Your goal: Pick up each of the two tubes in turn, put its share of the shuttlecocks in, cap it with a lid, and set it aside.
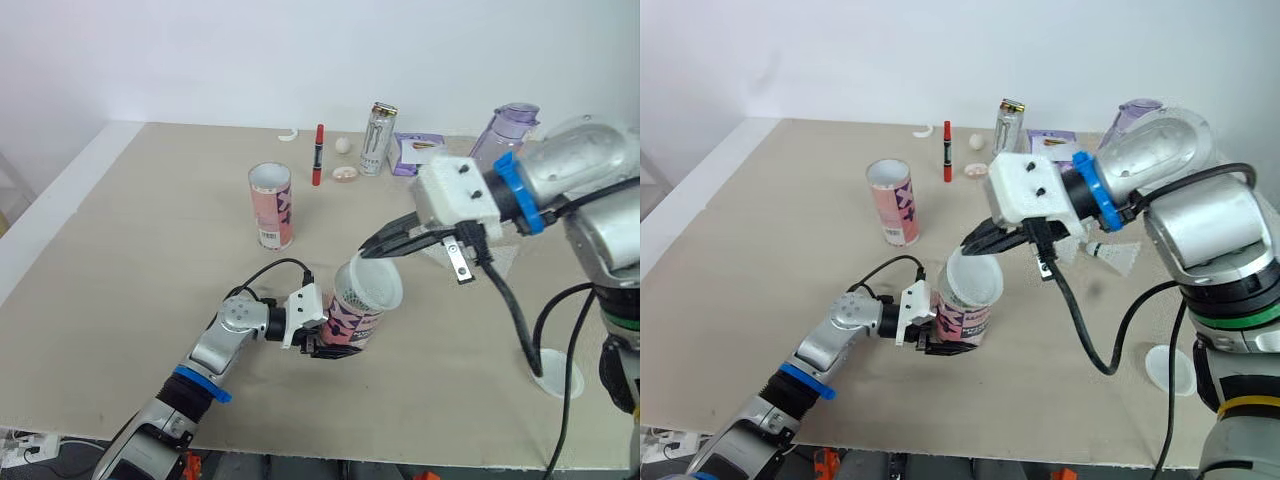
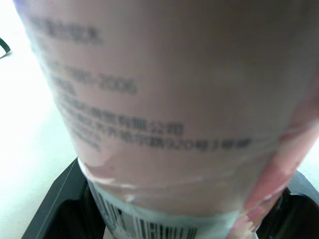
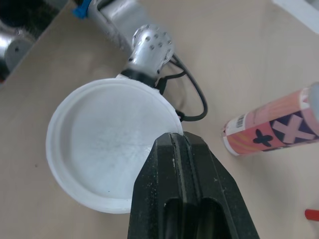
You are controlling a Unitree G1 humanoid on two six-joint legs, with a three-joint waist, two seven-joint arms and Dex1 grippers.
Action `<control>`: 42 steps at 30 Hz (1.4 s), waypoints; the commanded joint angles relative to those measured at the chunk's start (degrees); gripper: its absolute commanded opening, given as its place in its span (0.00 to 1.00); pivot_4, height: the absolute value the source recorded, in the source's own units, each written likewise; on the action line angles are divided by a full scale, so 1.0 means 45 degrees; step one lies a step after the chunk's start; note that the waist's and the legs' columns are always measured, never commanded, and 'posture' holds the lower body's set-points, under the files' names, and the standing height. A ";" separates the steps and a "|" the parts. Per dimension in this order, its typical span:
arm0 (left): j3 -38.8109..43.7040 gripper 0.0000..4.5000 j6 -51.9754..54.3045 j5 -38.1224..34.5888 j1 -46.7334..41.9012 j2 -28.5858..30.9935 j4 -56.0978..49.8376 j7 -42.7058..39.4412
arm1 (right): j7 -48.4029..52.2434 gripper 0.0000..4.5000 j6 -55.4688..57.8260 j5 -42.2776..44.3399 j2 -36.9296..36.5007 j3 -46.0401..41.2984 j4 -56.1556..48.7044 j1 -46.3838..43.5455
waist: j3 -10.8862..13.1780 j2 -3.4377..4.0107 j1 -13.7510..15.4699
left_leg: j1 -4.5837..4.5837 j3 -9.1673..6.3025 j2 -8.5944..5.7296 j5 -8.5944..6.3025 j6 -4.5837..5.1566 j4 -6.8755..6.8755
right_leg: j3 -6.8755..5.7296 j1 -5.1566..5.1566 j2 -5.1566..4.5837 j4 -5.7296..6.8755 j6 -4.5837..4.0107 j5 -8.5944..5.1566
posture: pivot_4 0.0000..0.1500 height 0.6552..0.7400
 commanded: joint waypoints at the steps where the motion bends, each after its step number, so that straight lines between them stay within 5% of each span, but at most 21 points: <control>1: -0.0292 0.69 0.0478 0.0665 0.0322 0.0278 0.0441 0.0222 | 0.0089 0.02 -0.0720 -0.0514 0.0152 0.0070 0.0256 -0.0203 | 0.0000 0.0000 -0.0001 | 0.0000 -0.0002 0.0001 0.0002 0.0003 0.0000 | -0.0002 -0.0001 0.0001 0.0000 0.0002 0.0002 | 1.00 1.00; 42: -0.0169 0.69 0.0976 0.0621 0.0554 0.0685 -0.0021 0.0648 | 0.0838 0.02 -0.3577 -0.2223 0.0948 0.0576 0.1486 0.0238 | -0.0001 0.0000 -0.0028 | 0.0055 0.0002 0.0036 0.0002 0.0003 -0.0021 | 0.0012 0.0006 0.0044 0.0004 -0.0004 0.0001 | 1.00 1.00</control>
